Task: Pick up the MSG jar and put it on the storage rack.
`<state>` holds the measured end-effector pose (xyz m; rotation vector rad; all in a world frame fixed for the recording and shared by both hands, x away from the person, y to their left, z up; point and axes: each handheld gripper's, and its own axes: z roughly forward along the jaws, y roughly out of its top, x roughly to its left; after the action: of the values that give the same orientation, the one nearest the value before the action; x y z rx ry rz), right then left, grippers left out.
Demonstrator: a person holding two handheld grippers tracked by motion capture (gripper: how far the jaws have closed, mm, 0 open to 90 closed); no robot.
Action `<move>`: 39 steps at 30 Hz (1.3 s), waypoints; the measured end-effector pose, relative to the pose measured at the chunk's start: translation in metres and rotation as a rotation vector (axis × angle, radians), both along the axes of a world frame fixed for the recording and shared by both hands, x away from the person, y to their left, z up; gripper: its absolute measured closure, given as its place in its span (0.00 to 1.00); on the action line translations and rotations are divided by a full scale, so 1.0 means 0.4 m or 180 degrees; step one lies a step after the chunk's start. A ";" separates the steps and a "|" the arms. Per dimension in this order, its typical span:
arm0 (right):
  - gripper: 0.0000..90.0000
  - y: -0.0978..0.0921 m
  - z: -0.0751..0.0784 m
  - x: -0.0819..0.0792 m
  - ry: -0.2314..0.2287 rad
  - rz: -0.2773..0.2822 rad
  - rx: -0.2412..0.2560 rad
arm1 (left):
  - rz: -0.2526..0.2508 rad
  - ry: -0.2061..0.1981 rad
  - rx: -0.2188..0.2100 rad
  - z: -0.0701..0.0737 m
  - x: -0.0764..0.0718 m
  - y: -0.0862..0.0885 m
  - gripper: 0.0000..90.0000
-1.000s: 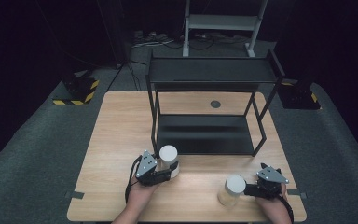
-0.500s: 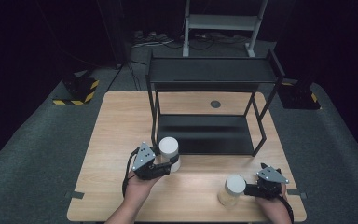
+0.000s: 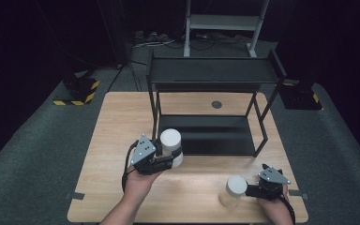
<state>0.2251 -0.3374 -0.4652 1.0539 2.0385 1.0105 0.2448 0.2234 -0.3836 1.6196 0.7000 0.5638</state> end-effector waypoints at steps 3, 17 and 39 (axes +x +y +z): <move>0.00 0.000 0.000 0.000 0.0002 -0.0001 0.0005 | 0.0006 -0.0025 -0.0015 0.018 0.002 -0.001 0.39; 0.00 0.000 0.000 0.001 0.0000 0.0027 -0.0017 | 0.0108 -0.0119 -0.0003 0.082 0.028 0.005 0.39; 0.00 -0.002 -0.002 -0.003 -0.0023 0.0010 0.0011 | 0.0209 -0.0251 -0.0039 0.164 0.075 0.004 0.39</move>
<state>0.2239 -0.3381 -0.4661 1.0476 2.0341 1.0184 0.2748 0.2250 -0.3178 1.5589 0.6987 0.6663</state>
